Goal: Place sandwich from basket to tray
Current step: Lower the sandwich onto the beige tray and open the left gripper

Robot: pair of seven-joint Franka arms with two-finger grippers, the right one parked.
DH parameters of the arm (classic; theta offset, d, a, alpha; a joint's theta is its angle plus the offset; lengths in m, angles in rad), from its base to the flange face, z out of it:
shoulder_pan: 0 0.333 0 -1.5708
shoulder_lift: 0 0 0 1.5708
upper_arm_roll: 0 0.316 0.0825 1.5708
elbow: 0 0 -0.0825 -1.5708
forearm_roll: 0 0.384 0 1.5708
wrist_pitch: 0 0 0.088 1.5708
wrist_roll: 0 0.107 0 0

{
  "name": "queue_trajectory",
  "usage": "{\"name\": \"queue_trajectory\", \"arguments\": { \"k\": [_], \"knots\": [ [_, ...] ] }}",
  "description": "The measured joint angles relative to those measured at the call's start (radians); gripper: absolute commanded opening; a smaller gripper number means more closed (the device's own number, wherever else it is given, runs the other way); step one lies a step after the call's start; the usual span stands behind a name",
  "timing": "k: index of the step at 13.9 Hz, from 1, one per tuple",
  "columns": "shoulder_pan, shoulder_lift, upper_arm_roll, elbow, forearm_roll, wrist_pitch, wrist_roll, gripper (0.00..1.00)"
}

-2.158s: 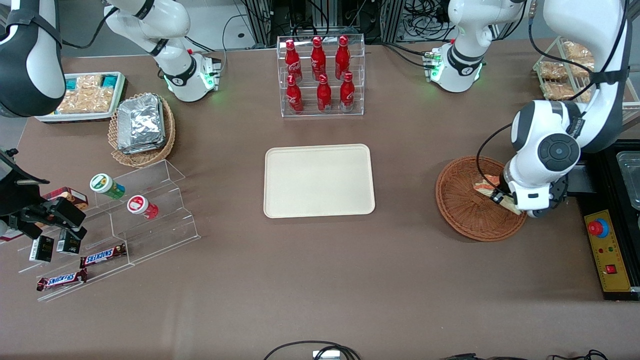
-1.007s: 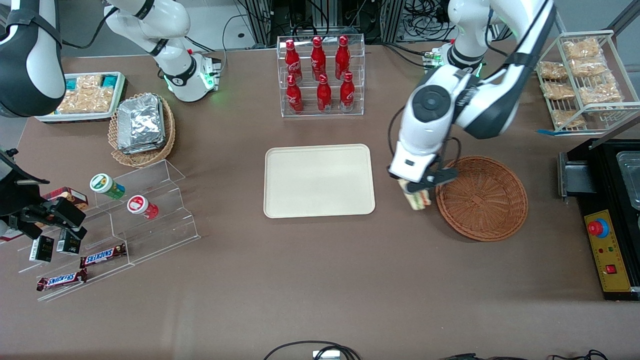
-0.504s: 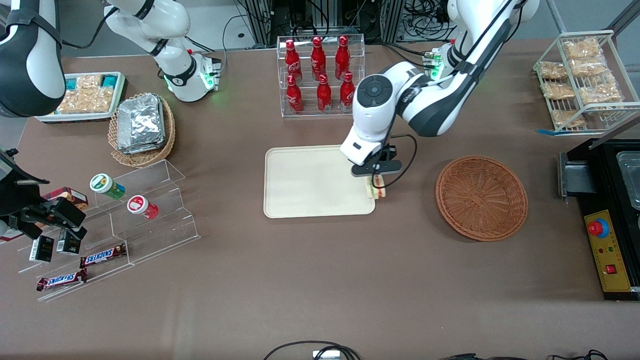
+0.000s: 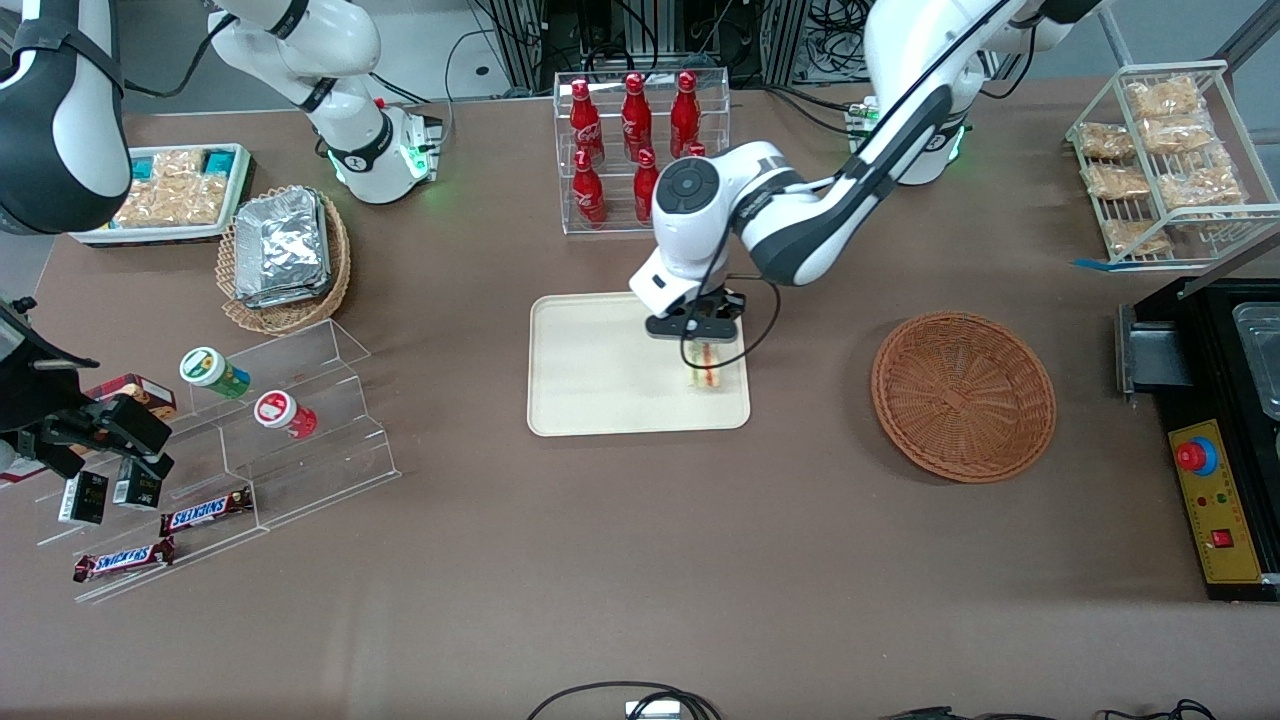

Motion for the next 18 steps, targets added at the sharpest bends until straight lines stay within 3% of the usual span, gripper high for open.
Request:
{"name": "queue_trajectory", "arguments": {
  "k": [10, 12, 14, 16, 18],
  "knots": [
    [-0.01, 0.142, 0.005, 0.01, 0.098, 0.03, -0.032, 0.0],
    [-0.01, 0.154, 0.005, 0.011, 0.101, 0.033, -0.043, 0.09],
    [-0.014, 0.16, 0.005, 0.011, 0.101, 0.036, -0.06, 0.23],
    [-0.018, 0.161, 0.005, 0.011, 0.102, 0.036, -0.08, 0.59],
    [-0.02, 0.161, 0.005, 0.013, 0.102, 0.036, -0.11, 0.85]
  ]
}}
